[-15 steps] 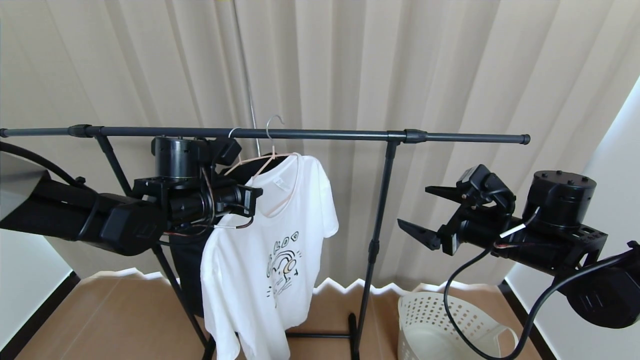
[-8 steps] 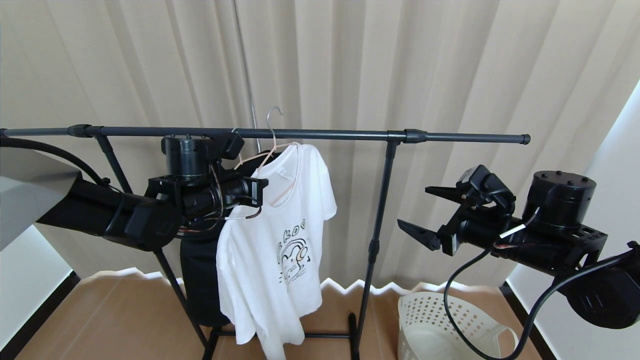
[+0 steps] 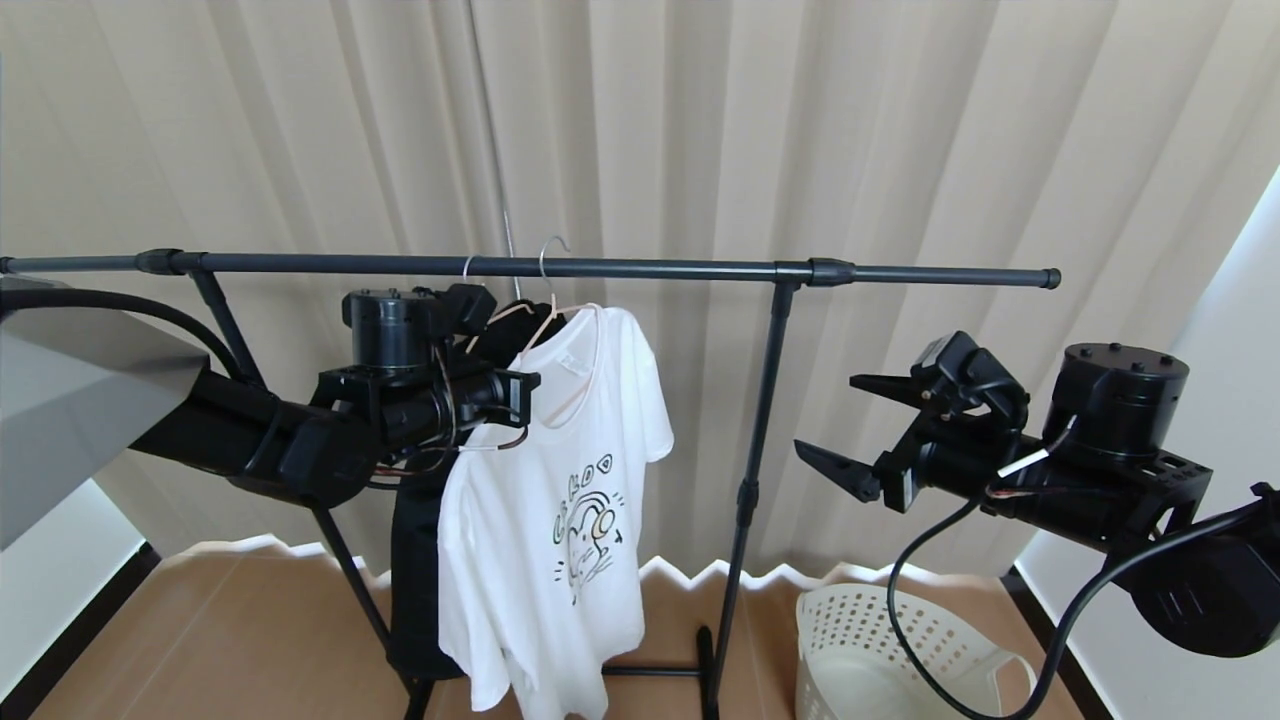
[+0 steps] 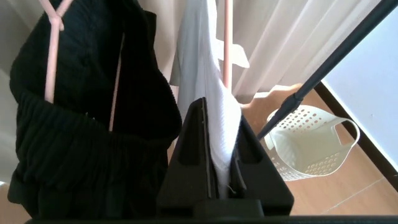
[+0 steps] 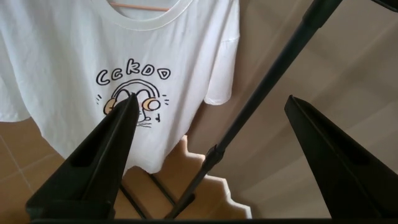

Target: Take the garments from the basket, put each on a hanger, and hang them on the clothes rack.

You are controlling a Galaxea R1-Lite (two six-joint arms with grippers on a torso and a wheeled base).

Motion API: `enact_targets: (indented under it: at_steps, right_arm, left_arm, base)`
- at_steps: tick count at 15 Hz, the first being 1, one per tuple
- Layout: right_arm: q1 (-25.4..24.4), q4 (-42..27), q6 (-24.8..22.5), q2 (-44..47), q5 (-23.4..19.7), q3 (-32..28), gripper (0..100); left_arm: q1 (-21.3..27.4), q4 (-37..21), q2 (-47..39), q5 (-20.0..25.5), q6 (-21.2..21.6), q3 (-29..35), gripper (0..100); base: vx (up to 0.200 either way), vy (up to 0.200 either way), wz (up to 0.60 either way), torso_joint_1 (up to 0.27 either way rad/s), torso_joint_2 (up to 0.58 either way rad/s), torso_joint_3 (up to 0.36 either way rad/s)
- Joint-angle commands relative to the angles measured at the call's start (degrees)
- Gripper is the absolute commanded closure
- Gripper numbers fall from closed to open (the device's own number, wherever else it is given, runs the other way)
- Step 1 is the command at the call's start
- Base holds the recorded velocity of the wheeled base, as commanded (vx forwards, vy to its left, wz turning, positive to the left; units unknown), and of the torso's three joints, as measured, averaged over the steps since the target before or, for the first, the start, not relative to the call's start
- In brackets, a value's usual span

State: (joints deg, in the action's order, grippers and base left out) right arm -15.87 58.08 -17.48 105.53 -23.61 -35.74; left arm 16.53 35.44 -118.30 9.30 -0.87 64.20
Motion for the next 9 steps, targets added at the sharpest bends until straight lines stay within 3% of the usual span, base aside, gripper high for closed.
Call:
enact_targets:
  at_steps: [1,9]
  right_arm:
    - [0.0,0.0,0.0,0.6,0.0,0.0,0]
    - [0.0,0.0,0.0,0.7,0.0,0.0,0]
  left_arm:
    - [-0.1,0.5,-1.1,-0.1,0.0,-0.1,100]
    - [-0.2,1.1,-2.4,0.1,-1.2,0.1,100]
  base:
    - [0.0,0.0,0.0,0.0,0.0,0.0]
    - [0.0,0.0,0.0,0.0,0.0,0.0]
